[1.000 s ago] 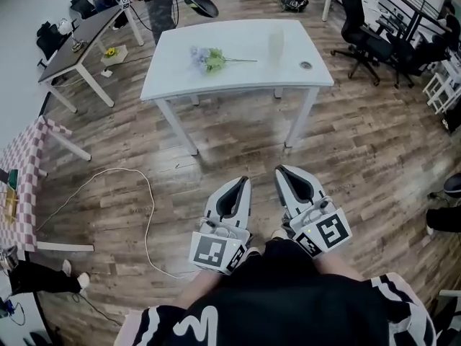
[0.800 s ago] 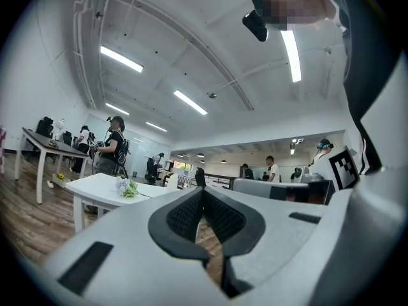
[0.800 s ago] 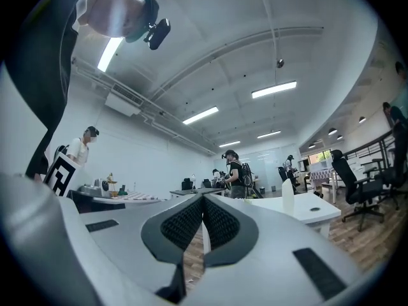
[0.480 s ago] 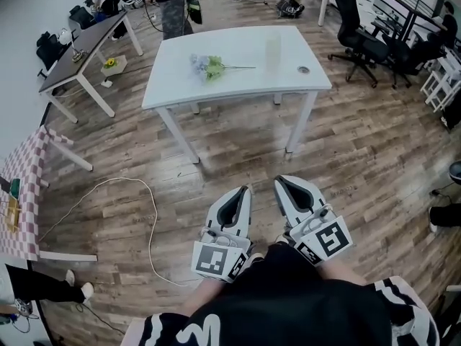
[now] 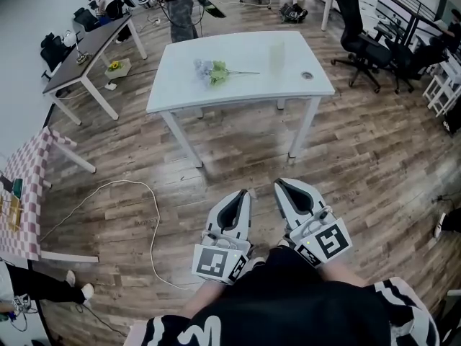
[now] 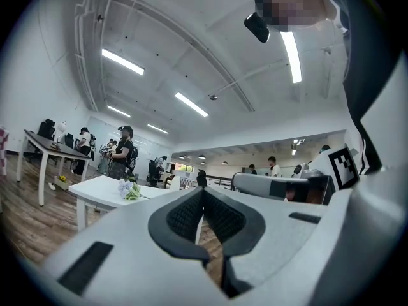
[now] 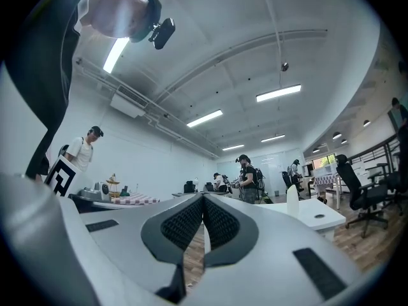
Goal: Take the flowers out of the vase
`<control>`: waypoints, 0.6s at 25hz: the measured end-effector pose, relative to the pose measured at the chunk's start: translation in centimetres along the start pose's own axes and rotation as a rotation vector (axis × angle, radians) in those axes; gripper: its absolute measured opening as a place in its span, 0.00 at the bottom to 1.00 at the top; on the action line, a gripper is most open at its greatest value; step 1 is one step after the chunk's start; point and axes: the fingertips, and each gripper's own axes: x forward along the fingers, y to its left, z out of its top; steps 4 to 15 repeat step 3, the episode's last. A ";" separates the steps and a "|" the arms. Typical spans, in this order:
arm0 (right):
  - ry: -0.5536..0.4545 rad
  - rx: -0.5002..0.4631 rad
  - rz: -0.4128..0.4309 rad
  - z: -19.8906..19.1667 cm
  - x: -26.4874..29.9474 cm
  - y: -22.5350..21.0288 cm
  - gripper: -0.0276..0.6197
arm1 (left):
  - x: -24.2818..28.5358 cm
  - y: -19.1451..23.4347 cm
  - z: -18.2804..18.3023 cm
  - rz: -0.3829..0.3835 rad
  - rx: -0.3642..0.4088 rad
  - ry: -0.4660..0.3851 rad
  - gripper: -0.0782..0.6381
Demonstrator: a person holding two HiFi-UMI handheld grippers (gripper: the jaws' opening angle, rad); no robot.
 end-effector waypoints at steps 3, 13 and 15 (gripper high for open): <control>-0.002 -0.016 -0.002 0.3 0.0 -0.4 0.07 | 0.2 -0.1 0.1 -0.002 0.005 0.004 0.12; -0.002 -0.016 -0.002 0.3 0.0 -0.4 0.07 | 0.2 -0.1 0.1 -0.002 0.005 0.004 0.12; -0.002 -0.016 -0.002 0.3 0.0 -0.4 0.07 | 0.2 -0.1 0.1 -0.002 0.005 0.004 0.12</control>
